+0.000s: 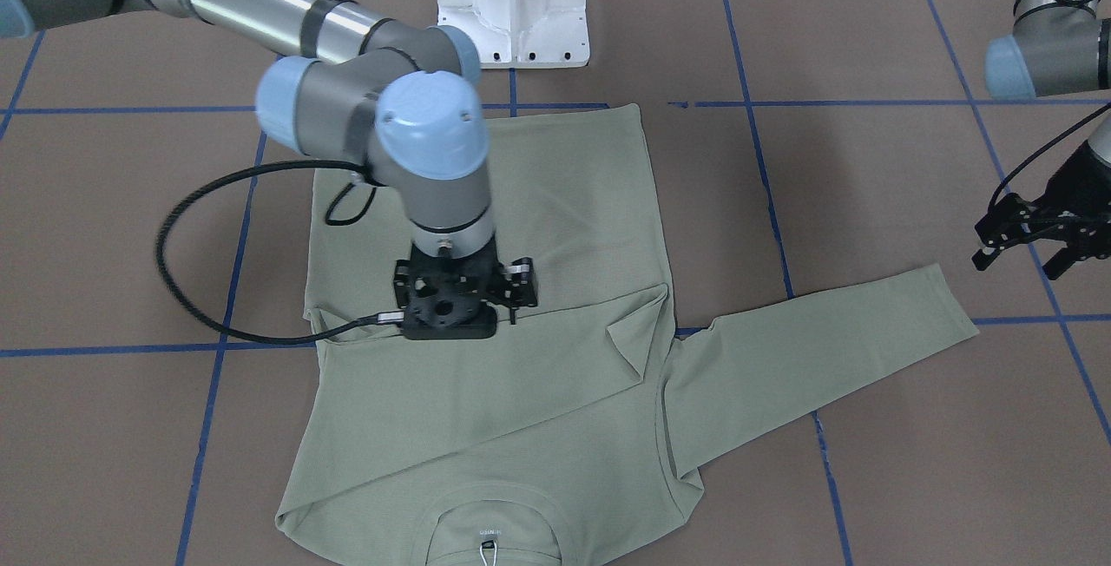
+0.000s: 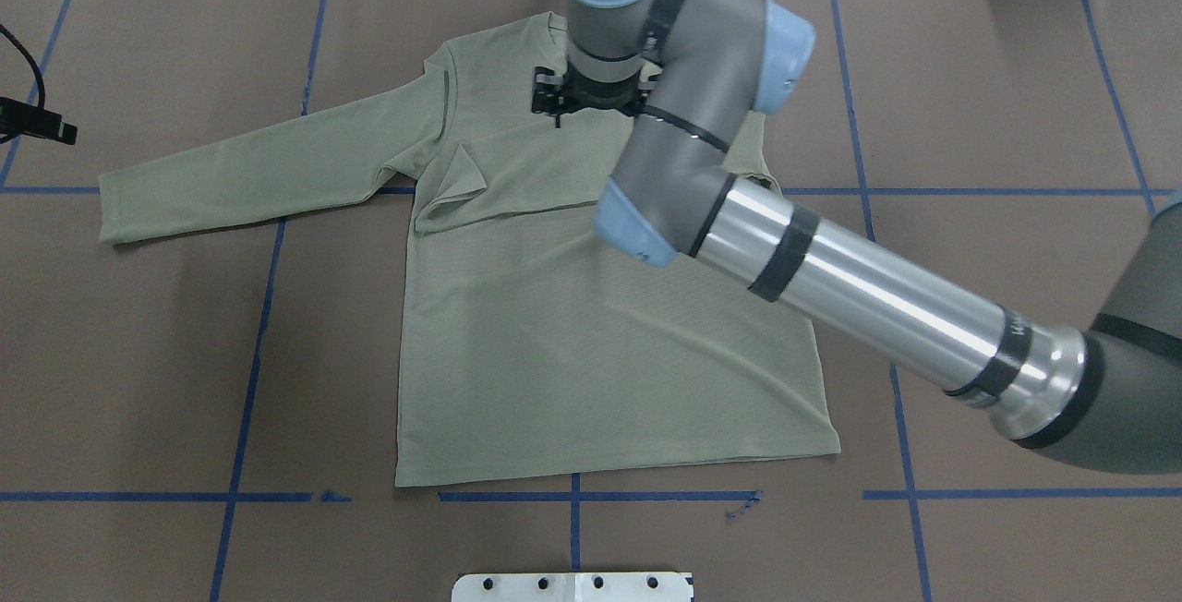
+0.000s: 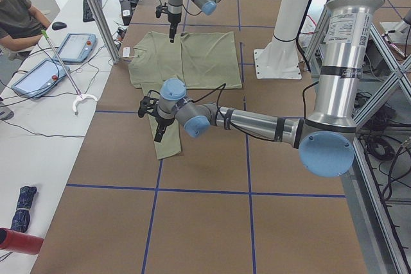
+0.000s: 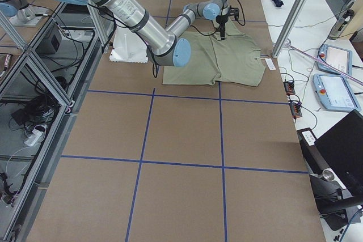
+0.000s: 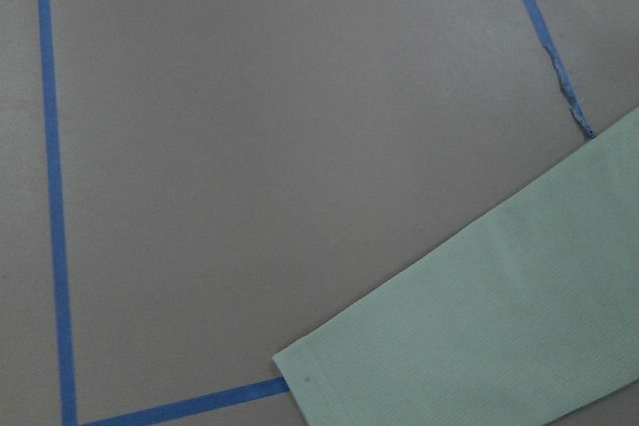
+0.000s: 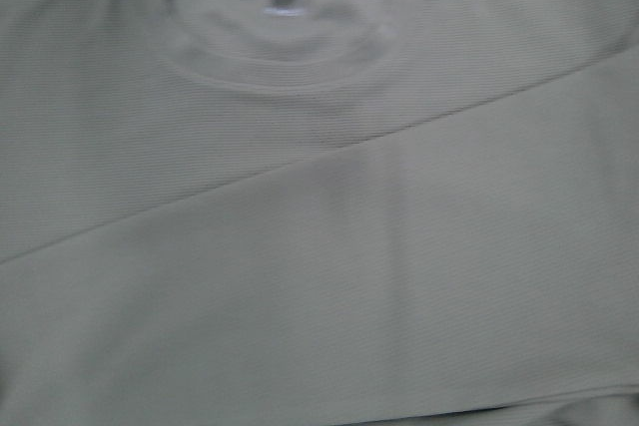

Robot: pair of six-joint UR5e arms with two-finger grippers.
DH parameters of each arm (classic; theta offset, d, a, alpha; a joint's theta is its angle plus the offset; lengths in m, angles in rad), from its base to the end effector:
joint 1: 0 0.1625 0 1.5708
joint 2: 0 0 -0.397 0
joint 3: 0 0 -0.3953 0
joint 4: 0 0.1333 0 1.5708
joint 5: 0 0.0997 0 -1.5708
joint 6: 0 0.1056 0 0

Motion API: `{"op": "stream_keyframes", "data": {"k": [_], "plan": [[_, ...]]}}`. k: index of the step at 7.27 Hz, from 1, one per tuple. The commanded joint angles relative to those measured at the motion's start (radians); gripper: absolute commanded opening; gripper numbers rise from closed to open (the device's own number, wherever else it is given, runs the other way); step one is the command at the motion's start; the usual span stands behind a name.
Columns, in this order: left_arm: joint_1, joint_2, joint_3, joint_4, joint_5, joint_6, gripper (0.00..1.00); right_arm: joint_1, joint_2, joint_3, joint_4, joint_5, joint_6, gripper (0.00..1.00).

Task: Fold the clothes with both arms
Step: 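Release the sleeve and lift the right gripper away from the shirt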

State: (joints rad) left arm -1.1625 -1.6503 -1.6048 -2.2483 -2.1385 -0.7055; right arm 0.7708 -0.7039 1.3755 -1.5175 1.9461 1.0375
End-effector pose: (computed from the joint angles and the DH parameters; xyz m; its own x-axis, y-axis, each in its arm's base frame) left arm 0.1512 -0.5422 0.5052 0.6546 0.1036 -0.7489 0.1908 0.9359 0.2962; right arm -0.4735 -0.5917 0.1809 0.7033 0.0237 0.7105 -0.1351 0.9857 0.1008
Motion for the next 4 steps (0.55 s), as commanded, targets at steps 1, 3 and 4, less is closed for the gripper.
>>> {"op": "stream_keyframes", "data": {"k": [1, 3, 4], "plan": [[0.123, 0.012, 0.014, -0.059, 0.159, -0.263, 0.99, 0.167, -0.272, 0.204, -0.023, 0.107, -0.252, 1.00], [0.178, 0.012, 0.073, -0.062, 0.259, -0.333, 0.99, 0.339, -0.380, 0.212, -0.023, 0.270, -0.378, 1.00], [0.185, 0.009, 0.142, -0.117, 0.303, -0.327, 0.99, 0.387, -0.451, 0.235, -0.023, 0.299, -0.490, 1.00]]}}
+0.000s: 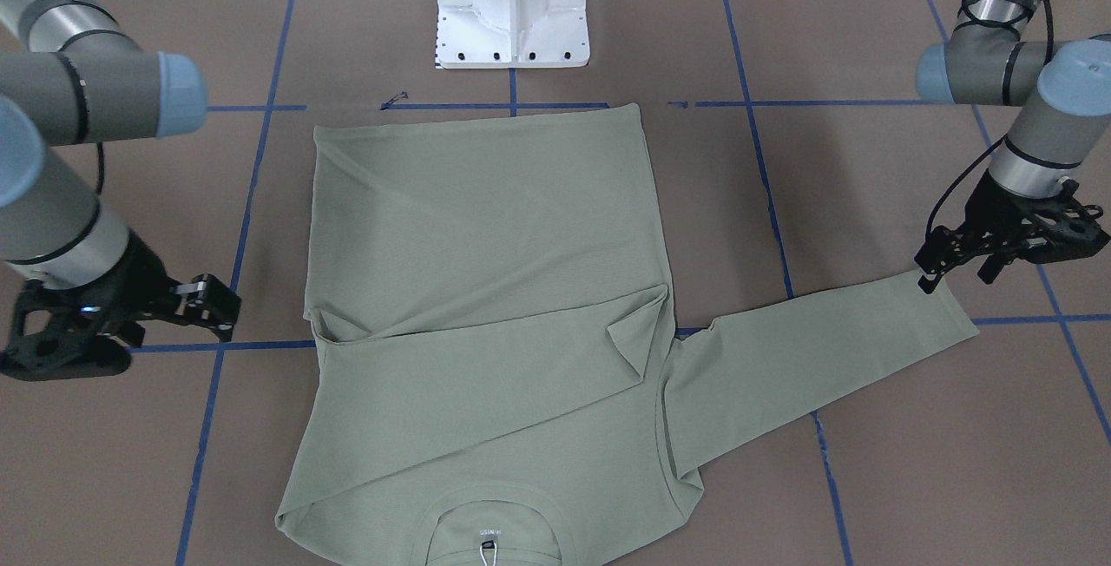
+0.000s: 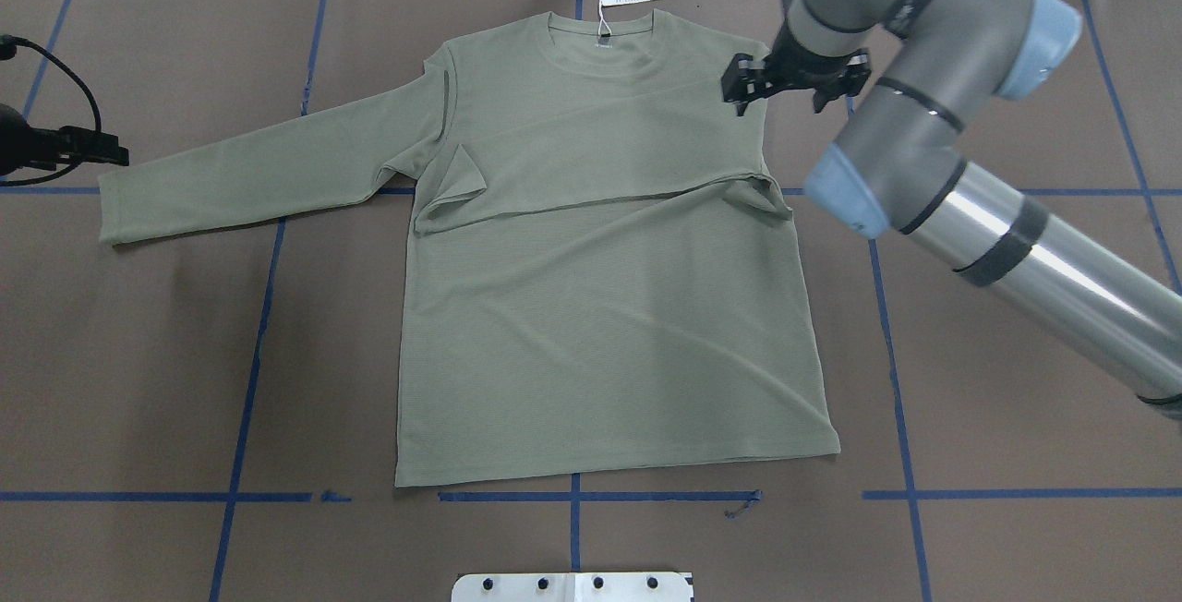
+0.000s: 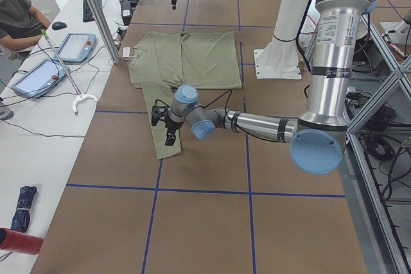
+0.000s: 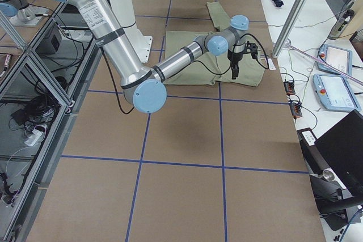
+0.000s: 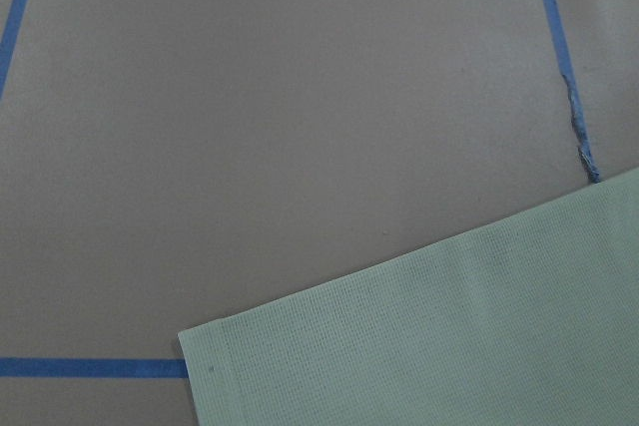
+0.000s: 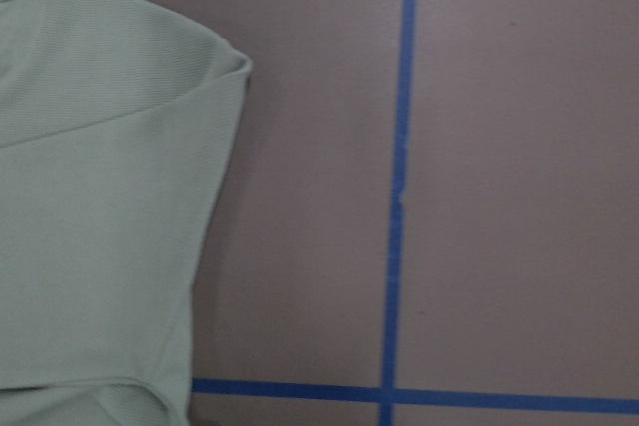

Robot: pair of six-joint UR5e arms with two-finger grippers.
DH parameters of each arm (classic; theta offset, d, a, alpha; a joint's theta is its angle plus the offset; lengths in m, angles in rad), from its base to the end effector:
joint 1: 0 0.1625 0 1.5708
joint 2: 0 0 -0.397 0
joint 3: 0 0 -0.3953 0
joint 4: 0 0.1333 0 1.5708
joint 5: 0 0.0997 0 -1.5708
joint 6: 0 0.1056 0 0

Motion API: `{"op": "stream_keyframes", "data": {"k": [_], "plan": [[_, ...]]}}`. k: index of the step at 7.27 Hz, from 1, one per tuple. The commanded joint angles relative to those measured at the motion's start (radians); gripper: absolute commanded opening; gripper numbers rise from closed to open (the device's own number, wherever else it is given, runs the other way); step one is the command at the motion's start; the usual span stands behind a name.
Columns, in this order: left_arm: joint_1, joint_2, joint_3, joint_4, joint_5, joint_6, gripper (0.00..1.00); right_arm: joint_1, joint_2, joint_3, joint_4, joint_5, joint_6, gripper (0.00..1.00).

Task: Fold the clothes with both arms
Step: 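Release the sleeve and lift the right gripper away from the shirt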

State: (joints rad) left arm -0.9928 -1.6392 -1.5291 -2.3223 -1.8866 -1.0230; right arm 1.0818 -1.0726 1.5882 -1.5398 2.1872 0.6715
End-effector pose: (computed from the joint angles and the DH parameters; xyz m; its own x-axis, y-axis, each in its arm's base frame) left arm 0.2238 -0.5271 0.5495 0.6848 -0.1436 -0.7145 0.3753 0.9099 0.1768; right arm -0.2479 -0.6197 0.3381 0.7031 -0.0385 0.7100 -0.0462 0.9939 0.0997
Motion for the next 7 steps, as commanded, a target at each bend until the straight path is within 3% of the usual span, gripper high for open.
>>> {"op": "stream_keyframes", "data": {"k": [1, 4, 7], "plan": [[0.020, -0.004, 0.113, -0.098, 0.073, -0.006, 0.99, 0.096, -0.134, 0.044, 0.001, 0.059, -0.183, 1.00], [0.066, -0.020, 0.167, -0.108, 0.075, -0.006, 0.99, 0.098, -0.164, 0.064, 0.007, 0.060, -0.194, 1.00], [0.069, -0.019, 0.159, -0.108, 0.072, -0.005, 0.97, 0.098, -0.164, 0.075, 0.001, 0.066, -0.194, 1.00]]}}
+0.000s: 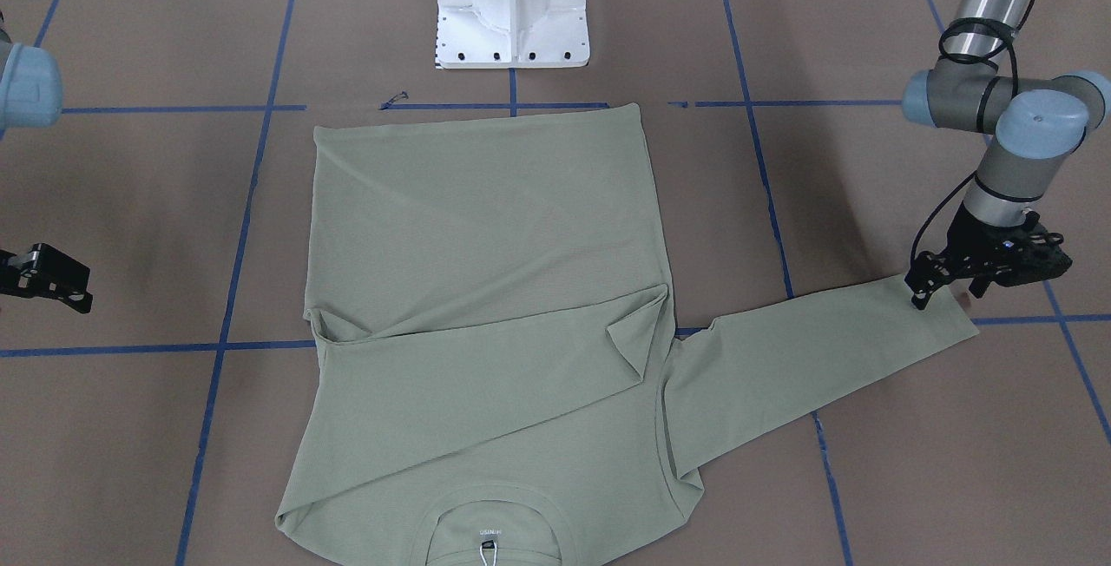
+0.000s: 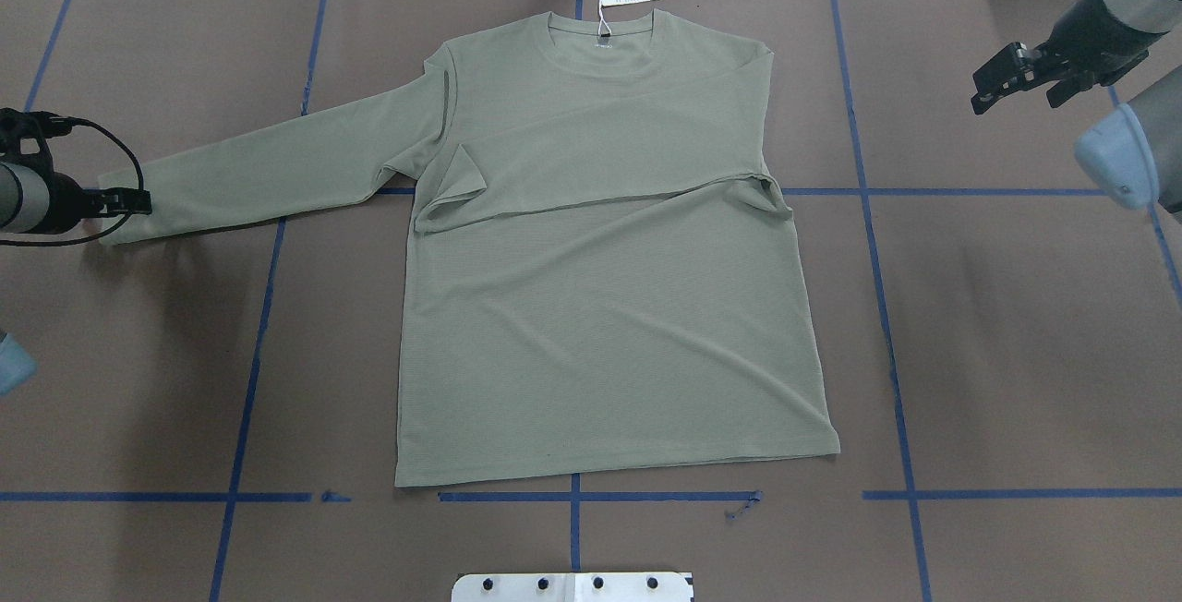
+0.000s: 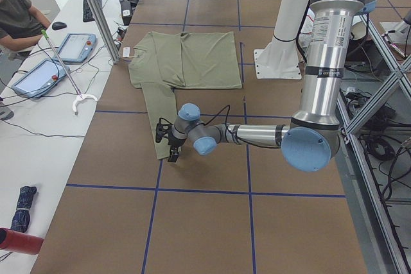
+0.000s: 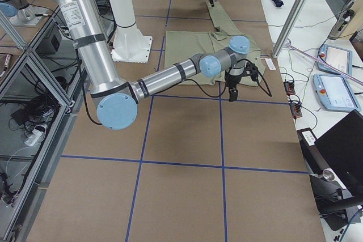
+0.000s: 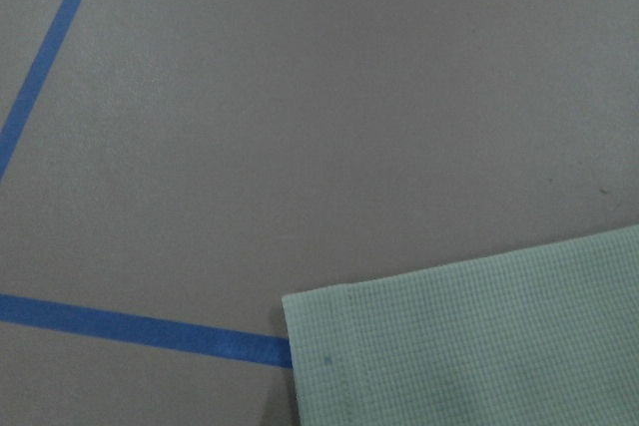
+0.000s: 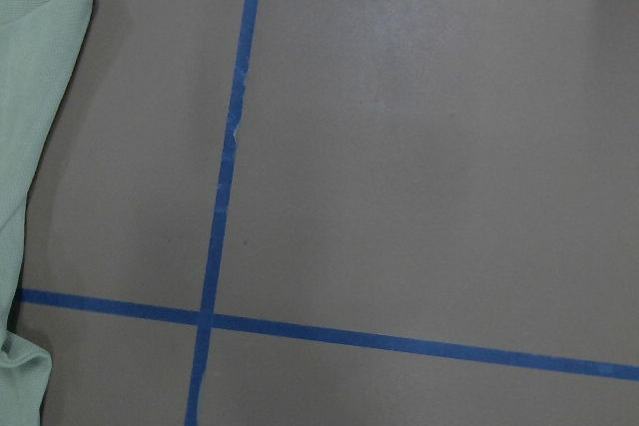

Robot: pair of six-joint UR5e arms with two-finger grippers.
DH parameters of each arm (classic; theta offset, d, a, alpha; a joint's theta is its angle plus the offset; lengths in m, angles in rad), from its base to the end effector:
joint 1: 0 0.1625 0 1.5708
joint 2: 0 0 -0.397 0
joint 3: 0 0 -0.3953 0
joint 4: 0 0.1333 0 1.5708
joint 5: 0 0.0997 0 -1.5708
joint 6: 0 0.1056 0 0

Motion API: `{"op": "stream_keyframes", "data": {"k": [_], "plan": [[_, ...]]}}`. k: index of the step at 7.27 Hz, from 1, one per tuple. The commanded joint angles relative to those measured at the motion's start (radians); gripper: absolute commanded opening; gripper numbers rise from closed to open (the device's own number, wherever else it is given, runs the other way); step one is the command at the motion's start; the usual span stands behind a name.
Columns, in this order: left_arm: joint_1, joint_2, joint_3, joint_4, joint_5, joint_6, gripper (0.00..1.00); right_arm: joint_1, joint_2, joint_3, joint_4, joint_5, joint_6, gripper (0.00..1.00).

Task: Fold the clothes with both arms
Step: 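Release the sleeve and lift the right gripper away from the shirt, then move the left gripper to the other sleeve cuff and grasp it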

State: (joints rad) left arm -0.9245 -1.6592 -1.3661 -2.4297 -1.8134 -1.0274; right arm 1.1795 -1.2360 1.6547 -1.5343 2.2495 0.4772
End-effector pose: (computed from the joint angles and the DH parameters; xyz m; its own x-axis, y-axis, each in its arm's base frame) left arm 0.2574 -0.5204 0.6119 0.7299 -0.1341 -0.6703 0.3502 0.9155 0.1982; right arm -0.1735 -0.5962 0.4067 0.7030 -0.1090 0.7028 0.0222 0.9911 0.1315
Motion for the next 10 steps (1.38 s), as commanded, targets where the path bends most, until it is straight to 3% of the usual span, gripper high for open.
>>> {"op": "stream_keyframes", "data": {"k": [1, 4, 7, 10], "plan": [[0.001, 0.001, -0.005, 0.000, -0.007, 0.001, 0.95, 0.000, 0.000, 0.013, -0.004, 0.009, 0.000, 1.00], [-0.002, 0.001, -0.011, 0.001, -0.012, 0.003, 0.93, 0.000, 0.001, 0.013, -0.006, 0.012, 0.001, 1.00], [-0.004, -0.001, -0.018, 0.001, -0.012, 0.001, 0.72, -0.001, 0.004, 0.008, -0.004, 0.009, 0.006, 1.00], [-0.004, 0.003, -0.016, 0.000, -0.012, 0.001, 0.67, -0.001, 0.009, 0.005, -0.004, 0.006, 0.011, 1.00]]}}
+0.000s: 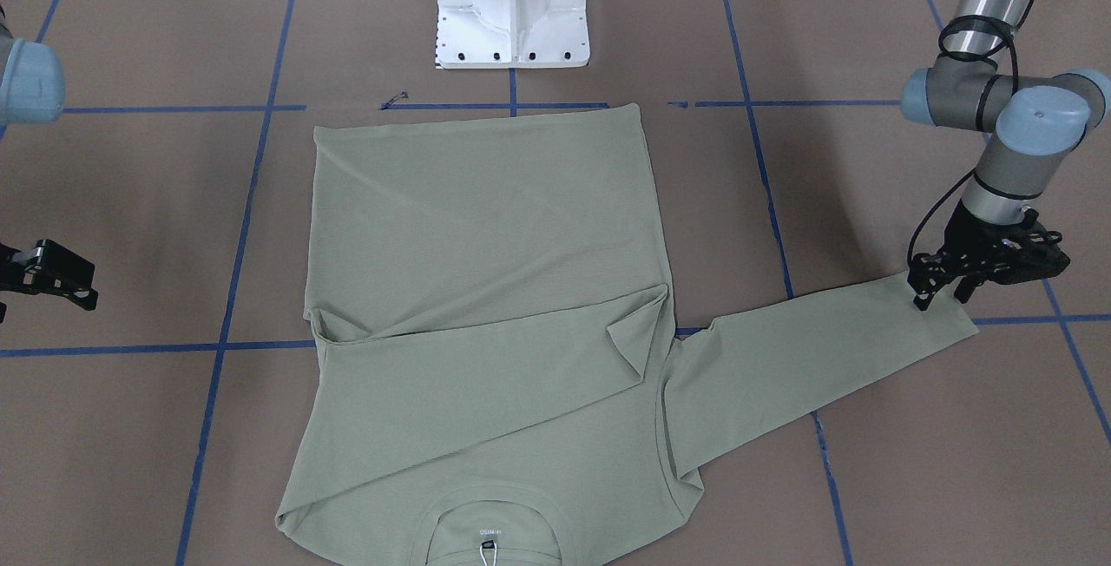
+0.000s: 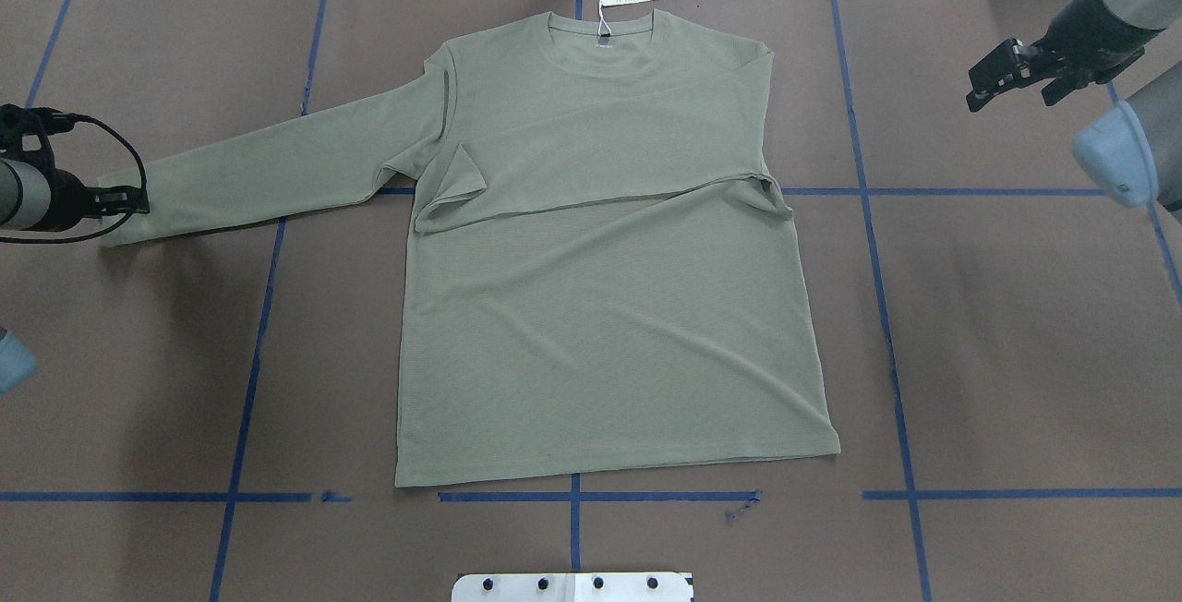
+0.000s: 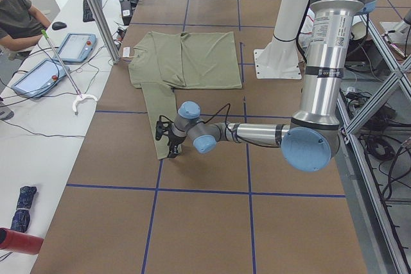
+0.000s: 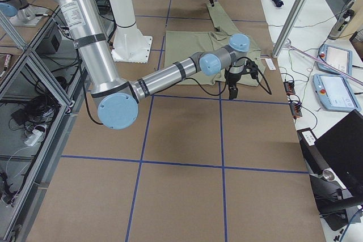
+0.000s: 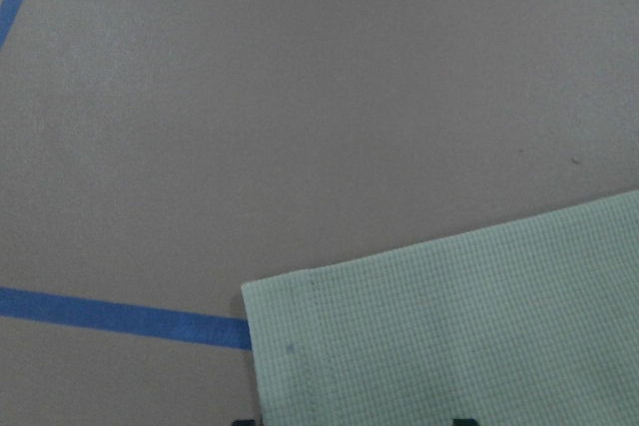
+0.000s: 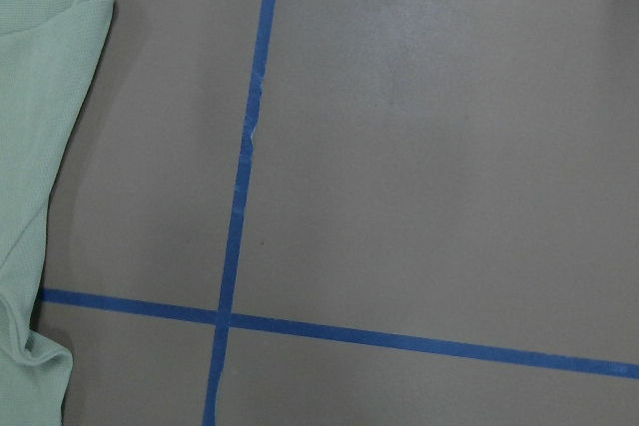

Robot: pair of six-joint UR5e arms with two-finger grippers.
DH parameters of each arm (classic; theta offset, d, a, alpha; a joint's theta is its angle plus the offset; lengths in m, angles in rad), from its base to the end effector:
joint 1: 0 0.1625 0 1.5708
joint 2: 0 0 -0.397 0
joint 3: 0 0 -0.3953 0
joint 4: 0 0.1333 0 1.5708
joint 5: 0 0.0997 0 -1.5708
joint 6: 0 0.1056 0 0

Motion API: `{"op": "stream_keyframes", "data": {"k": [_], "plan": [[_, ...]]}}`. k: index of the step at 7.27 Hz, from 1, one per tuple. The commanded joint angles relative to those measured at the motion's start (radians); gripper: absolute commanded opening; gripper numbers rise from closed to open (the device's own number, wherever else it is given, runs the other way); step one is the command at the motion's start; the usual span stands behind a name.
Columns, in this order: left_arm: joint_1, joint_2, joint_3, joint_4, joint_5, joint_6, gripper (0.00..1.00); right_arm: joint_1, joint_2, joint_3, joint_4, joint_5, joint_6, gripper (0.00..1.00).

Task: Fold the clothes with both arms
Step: 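Move the left gripper to the other sleeve cuff and grasp it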

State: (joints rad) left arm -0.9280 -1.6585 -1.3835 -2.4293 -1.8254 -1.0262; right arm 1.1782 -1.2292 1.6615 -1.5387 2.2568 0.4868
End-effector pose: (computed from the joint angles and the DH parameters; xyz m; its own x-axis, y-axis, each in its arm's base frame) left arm 0.2567 -0.5208 0.6028 0.7195 -0.1243 -0.6833 0.3484 0.9157 0.2002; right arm -0.1750 -0.5961 0.3994 0.6960 -0.1069 0.7101 0.0187 0.9912 0.1309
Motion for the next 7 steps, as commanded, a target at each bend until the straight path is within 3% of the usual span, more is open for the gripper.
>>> {"op": "stream_keyframes", "data": {"k": [1, 3, 5, 7], "plan": [[0.000, 0.002, 0.001, 0.000, 0.000, 0.000, 0.67, 0.000, 0.002, 0.000, 0.000, -0.002, 0.003, 1.00], [0.000, 0.005, 0.001, 0.000, 0.000, -0.002, 0.66, 0.000, 0.002, 0.000, 0.000, 0.000, 0.003, 1.00], [0.000, 0.000, 0.000, 0.000, 0.000, -0.011, 0.39, 0.000, 0.000, 0.000, 0.000, 0.000, 0.003, 1.00], [0.000, -0.004, -0.003, 0.000, -0.002, -0.015, 0.22, 0.000, -0.003, -0.002, 0.002, 0.000, 0.001, 1.00]]}}
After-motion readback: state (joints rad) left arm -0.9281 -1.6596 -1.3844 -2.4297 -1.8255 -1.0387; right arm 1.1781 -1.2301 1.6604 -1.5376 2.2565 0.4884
